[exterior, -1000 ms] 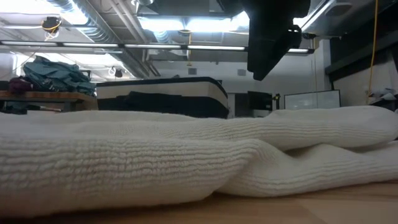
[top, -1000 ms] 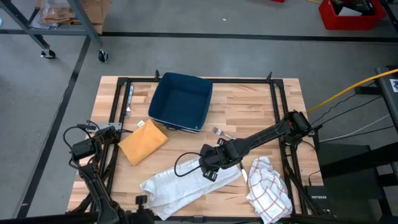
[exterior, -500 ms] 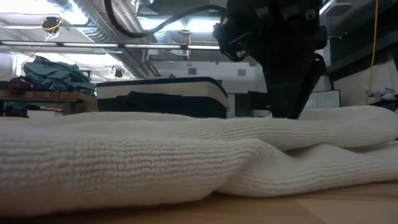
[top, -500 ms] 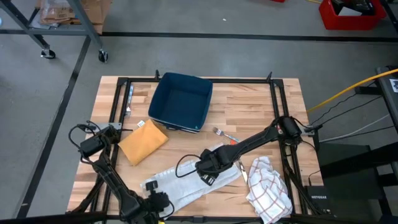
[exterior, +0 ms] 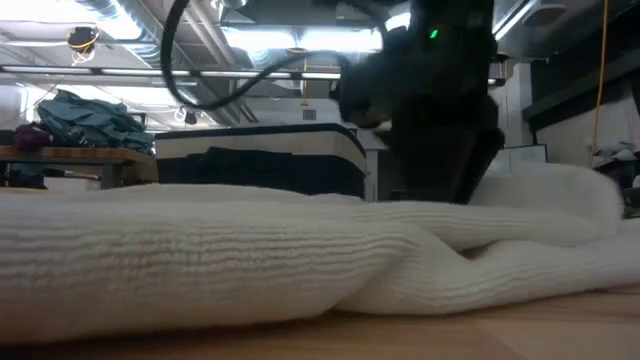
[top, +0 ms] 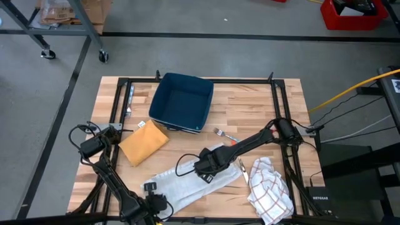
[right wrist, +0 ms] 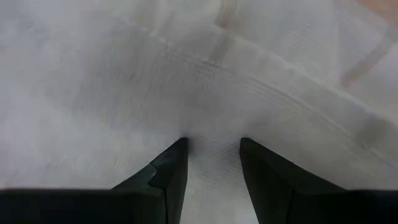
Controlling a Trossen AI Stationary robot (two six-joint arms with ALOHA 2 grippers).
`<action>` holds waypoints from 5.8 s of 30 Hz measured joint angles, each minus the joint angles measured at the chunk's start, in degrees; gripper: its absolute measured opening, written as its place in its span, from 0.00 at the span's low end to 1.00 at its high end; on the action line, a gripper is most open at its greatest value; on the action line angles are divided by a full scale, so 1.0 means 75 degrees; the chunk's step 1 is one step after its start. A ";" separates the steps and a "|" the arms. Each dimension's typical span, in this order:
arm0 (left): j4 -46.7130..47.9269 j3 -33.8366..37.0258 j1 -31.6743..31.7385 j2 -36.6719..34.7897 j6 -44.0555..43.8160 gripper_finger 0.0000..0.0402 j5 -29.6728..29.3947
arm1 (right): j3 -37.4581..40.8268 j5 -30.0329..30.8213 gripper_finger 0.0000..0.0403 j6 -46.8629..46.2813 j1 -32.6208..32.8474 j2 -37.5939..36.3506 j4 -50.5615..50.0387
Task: Fold towel
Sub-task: Fold the top white patterned towel
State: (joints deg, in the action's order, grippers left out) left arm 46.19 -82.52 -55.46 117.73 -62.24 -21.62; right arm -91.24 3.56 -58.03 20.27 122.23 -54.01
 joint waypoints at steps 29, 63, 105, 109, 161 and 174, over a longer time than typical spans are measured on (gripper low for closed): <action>-0.3481 0.0717 0.1563 0.0030 0.3100 0.08 0.0530 | -0.0477 0.1059 0.37 0.3573 -0.1882 0.0488 0.0215; -0.2176 0.0717 0.1994 -0.2164 0.5956 0.08 0.1193 | -0.5292 -0.0290 0.37 0.0986 0.0157 0.0470 -0.4319; 0.0480 0.0735 0.1346 -0.1795 1.1109 0.45 0.1314 | -0.5161 -0.0730 0.37 0.4052 0.1932 0.2240 -0.0002; 0.0490 0.0957 0.1332 -0.1784 1.1706 0.45 0.1314 | -0.5158 -0.0398 0.37 0.5364 0.1984 0.2273 0.0003; -0.2497 0.2521 0.1372 -0.1778 1.1317 0.19 0.1316 | -0.5158 -0.0019 0.06 0.5513 0.1991 0.3279 0.0688; -0.2463 0.2362 0.0907 -0.1784 0.8826 0.01 0.1312 | -0.5290 -0.0089 0.02 0.3318 0.2006 0.3267 0.1281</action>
State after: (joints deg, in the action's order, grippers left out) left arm 27.72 -64.81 -48.66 104.36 3.96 -11.78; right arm -130.92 2.90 -33.14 35.31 146.74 -44.40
